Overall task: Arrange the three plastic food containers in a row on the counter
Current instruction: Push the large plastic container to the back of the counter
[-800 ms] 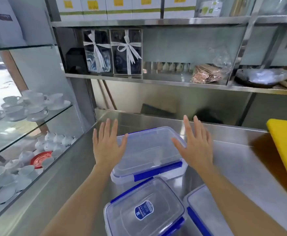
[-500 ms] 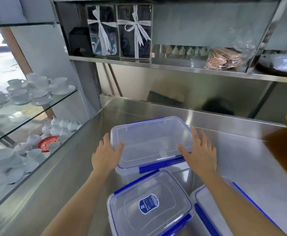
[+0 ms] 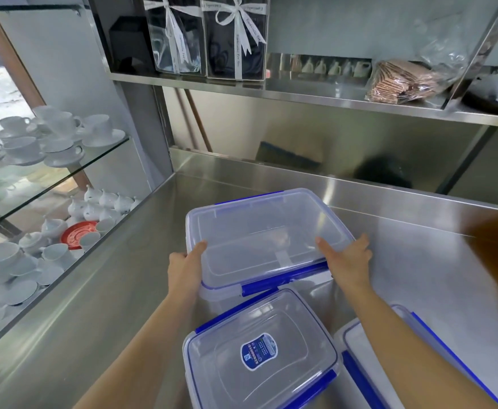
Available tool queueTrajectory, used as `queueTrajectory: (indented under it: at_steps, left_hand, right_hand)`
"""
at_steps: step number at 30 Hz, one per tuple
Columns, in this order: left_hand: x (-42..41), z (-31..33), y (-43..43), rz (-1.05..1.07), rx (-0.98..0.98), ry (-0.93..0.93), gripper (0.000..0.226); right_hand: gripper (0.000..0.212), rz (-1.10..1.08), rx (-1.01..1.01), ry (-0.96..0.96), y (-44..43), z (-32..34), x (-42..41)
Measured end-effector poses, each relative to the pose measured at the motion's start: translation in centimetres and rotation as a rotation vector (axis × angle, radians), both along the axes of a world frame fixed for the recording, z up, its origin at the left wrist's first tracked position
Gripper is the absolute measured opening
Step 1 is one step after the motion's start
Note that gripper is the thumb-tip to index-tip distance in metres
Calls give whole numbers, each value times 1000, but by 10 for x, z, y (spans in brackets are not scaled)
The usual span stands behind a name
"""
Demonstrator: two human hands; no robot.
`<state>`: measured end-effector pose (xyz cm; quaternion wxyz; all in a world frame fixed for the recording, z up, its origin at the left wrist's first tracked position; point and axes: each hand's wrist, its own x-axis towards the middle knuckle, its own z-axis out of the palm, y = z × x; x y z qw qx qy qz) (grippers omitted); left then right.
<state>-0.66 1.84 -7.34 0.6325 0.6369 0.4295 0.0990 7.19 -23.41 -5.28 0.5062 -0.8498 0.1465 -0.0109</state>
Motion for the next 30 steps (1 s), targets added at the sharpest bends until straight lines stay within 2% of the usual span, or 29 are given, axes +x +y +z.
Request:
queueTrajectory:
  at_steps: [2, 4, 7, 8, 10, 13, 15, 16, 18, 20, 24, 25, 27, 30]
  left_hand:
    - [-5, -1, -7, 83, -51, -16, 59]
    - [-10, -3, -14, 166, -105, -36, 54]
    - [-16, -3, -27, 286, -200, -101, 48]
    - [-18, 0, -33, 309, -245, -118, 49]
    - [-19, 6, -45, 316, -399, -117, 51]
    - [-22, 18, -52, 218, -671, -109, 40]
    - [-24, 20, -46, 122, -694, -86, 46]
    - [-25, 18, -38, 144, -646, -55, 57]
    - [-21, 14, -15, 347, -406, 14, 75]
    - [-13, 21, 5, 456, -167, -34, 74]
    - [4, 24, 29, 283, 217, -15, 68]
    - [7, 21, 34, 220, 271, 3, 68]
    - [11, 18, 41, 101, 356, 19, 63]
    - [10, 10, 46, -7, 346, -60, 35]
  right_hand:
    - [101, -27, 128, -15, 3, -2, 4]
    - [92, -49, 248, -16, 9, -3, 7]
    - [42, 42, 376, 64, 23, 3, 12]
    - [35, 106, 425, 118, 30, 5, 11]
    - [38, 227, 488, 224, 48, 9, 8]
    - [61, 317, 487, 288, 69, 5, -1]
    - [64, 342, 474, 267, 73, 2, -3]
    - [64, 352, 492, 250, 73, 1, -3]
    - [64, 362, 538, 231, 71, 0, 1]
    - [62, 359, 569, 203, 70, -1, 3]
    - [56, 324, 551, 78, 72, -4, 4]
    - [62, 364, 527, 82, 72, -3, 3]
    - [91, 547, 499, 188, 68, -3, 1]
    - [132, 831, 436, 417, 56, 0, -1]
